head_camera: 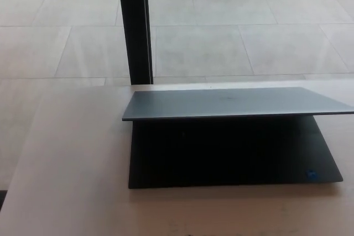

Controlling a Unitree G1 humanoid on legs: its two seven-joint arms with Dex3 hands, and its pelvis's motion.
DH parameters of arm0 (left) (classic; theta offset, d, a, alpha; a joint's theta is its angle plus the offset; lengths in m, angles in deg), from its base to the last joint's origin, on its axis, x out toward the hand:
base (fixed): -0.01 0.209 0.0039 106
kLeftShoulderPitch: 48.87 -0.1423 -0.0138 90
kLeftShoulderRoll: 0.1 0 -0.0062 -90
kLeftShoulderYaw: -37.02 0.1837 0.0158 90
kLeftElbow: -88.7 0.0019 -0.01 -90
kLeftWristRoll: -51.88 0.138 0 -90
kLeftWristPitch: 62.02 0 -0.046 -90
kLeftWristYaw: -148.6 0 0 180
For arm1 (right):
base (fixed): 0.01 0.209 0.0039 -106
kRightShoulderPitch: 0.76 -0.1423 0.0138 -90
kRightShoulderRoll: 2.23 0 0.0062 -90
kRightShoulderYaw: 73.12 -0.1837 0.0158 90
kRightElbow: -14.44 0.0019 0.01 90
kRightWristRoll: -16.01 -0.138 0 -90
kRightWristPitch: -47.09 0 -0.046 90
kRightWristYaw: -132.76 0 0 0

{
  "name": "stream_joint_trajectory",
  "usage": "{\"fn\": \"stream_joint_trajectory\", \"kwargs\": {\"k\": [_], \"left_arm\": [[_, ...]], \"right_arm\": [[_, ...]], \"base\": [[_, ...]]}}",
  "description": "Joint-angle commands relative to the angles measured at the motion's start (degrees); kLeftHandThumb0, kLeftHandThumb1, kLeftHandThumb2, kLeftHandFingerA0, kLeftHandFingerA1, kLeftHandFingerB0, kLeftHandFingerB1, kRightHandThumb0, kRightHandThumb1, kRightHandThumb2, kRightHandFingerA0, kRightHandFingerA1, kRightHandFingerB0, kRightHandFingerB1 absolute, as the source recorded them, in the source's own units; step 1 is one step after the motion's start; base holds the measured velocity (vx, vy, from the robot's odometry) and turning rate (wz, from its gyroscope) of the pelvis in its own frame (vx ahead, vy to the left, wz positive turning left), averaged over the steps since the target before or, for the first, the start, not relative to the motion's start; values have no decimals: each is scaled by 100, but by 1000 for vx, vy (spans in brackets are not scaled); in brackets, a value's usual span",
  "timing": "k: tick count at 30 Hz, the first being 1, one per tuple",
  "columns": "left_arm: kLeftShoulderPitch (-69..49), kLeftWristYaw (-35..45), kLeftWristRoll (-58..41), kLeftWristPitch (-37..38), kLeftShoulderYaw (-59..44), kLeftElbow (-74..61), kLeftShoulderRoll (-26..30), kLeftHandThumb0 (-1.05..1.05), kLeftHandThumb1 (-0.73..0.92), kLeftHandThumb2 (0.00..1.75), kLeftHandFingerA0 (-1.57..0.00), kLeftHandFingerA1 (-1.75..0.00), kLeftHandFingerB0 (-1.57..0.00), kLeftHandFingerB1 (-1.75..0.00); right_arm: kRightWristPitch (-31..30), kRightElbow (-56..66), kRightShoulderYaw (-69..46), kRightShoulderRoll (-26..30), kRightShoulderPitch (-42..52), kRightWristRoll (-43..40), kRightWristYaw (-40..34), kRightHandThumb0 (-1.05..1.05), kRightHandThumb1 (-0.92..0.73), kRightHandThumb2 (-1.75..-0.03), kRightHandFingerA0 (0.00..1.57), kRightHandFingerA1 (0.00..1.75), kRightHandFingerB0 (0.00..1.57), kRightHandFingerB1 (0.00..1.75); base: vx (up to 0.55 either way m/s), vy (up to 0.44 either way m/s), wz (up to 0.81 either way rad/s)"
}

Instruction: The robot uses its right hand to push down on the lid of a laptop kept in the middle of the desk to close it

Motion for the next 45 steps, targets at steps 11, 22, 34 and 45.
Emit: {"fn": "stream_joint_trajectory", "kwargs": {"k": [11,22,34,45], "left_arm": [[290,-181,-840,242,-895,482,490,-83,92,81,-43,-61,-36,-45],[317,-176,-847,229,-937,473,473,-82,92,80,-43,-61,-36,-46],[313,-175,-839,267,-890,493,521,-86,92,81,-48,-61,-36,-44],[401,-188,-845,286,-867,545,531,-85,92,81,-45,-59,-37,-45]], "right_arm": [[37,3186,2968,1283,-2904,1037,632,-83,-92,-68,43,51,29,31],[803,2900,5519,1097,-3580,2581,1458,-87,-92,-68,40,48,31,30],[850,2722,7233,963,-3350,3445,1527,-90,-91,-73,19,48,15,32],[546,2156,8168,619,-3651,3748,1419,-81,-76,-64,15,52,18,31]], "base": [[0,0,0],[0,0,0],[0,0,0],[0,0,0]]}}
